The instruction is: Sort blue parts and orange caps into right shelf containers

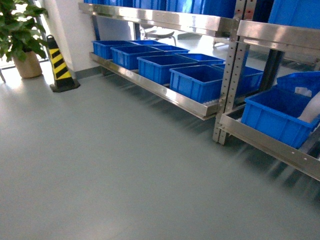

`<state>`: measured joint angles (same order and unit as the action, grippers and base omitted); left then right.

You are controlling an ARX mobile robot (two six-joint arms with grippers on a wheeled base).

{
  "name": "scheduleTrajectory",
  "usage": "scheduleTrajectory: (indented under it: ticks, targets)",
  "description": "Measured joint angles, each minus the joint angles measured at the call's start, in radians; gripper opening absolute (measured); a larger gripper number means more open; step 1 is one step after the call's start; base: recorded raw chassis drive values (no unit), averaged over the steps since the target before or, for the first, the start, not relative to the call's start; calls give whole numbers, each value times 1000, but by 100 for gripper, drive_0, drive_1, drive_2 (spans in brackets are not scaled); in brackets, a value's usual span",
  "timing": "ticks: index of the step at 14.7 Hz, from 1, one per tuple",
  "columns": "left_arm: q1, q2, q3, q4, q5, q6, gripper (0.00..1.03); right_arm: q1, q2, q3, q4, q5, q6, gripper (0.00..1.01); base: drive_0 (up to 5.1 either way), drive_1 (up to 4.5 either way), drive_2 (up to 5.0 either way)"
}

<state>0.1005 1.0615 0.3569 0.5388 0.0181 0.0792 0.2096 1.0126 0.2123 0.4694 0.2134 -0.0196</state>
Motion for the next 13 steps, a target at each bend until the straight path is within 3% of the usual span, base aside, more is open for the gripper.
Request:
scheduleTrajectory:
  ticks: [13]
  targets:
    - [-1,0,0,0,0,0,44,0,0,0,0,0,0,43,-160,-160,-160]
